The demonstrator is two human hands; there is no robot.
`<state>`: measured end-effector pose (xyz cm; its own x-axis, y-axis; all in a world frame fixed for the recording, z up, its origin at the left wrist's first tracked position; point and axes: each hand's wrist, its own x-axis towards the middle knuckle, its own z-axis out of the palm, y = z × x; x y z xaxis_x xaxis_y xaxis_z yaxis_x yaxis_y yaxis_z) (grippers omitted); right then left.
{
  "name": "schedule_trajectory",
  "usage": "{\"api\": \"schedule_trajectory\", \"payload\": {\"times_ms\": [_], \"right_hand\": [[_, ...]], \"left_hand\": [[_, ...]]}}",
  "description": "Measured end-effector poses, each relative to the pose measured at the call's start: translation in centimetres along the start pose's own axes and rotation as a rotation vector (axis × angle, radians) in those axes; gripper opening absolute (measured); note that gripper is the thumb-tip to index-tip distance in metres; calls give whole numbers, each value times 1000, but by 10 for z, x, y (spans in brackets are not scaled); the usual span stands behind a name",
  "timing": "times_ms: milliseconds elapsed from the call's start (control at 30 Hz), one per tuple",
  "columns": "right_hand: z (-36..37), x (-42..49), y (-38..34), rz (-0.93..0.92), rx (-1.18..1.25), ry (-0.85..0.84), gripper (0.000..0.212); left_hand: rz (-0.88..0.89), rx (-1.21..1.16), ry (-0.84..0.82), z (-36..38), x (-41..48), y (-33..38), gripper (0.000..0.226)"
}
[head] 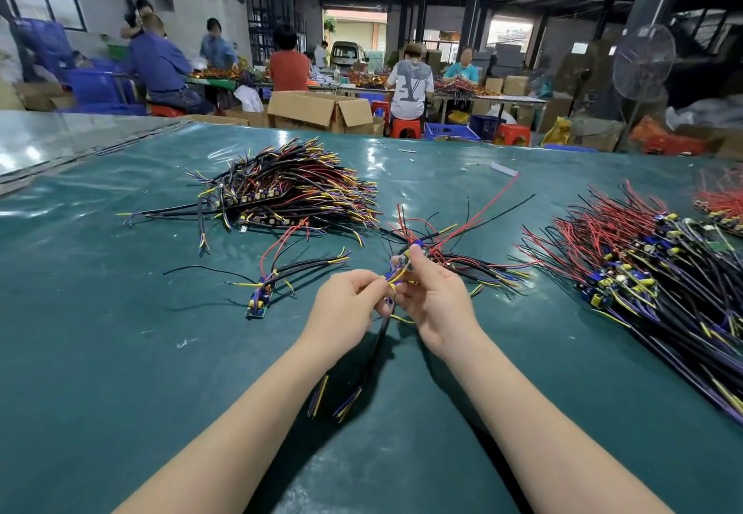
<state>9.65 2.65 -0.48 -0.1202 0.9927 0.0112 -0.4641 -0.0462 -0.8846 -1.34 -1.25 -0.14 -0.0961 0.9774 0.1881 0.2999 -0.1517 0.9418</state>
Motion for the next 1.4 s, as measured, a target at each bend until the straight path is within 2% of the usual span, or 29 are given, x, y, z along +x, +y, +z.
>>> {"api": "schedule_trajectory", "payload": {"times_ms": [100, 233, 300, 367, 433, 567, 733, 867, 933, 1067, 1167, 1233, 1400], "right_hand": [[6, -3, 1, 119, 63, -19, 27], [11, -6, 0, 285, 196, 22, 47], [11, -10, -1, 328, 253, -10, 46], [12, -12, 2, 301, 227, -50, 31], [13, -12, 5, 201, 101, -54, 19], [11, -10, 8, 48, -63, 51, 23], [11, -8, 6, 33, 57, 78, 19], [13, -9, 3, 76, 158, 61, 18], [14, -8, 4, 94, 150, 79, 16], [9, -6, 0, 120, 150, 163, 20], [5, -6, -5, 103, 110, 175, 21], [4, -6, -7, 67, 105, 154, 20], [8, -7, -7, -6, 190, 77, 21]], "left_hand": [[13, -5, 66, -2, 2, -2, 33], [4, -67, 142, -2, 4, -4, 32], [-20, -139, 163, -2, 4, -5, 32], [-41, -190, 168, -2, 4, -5, 32], [-53, -204, 154, -2, 3, -3, 31], [-108, -197, 41, 1, 1, -1, 26], [-157, -212, -123, 0, 1, 4, 31], [-248, -403, -235, -6, 4, 7, 27], [-220, -371, -211, -6, 2, 6, 27], [-76, -76, -69, -8, 2, 2, 21], [-11, 8, -65, -11, 2, 1, 21], [15, 3, -101, -11, 1, 3, 21], [49, -231, -147, -9, -3, 7, 34]]}}
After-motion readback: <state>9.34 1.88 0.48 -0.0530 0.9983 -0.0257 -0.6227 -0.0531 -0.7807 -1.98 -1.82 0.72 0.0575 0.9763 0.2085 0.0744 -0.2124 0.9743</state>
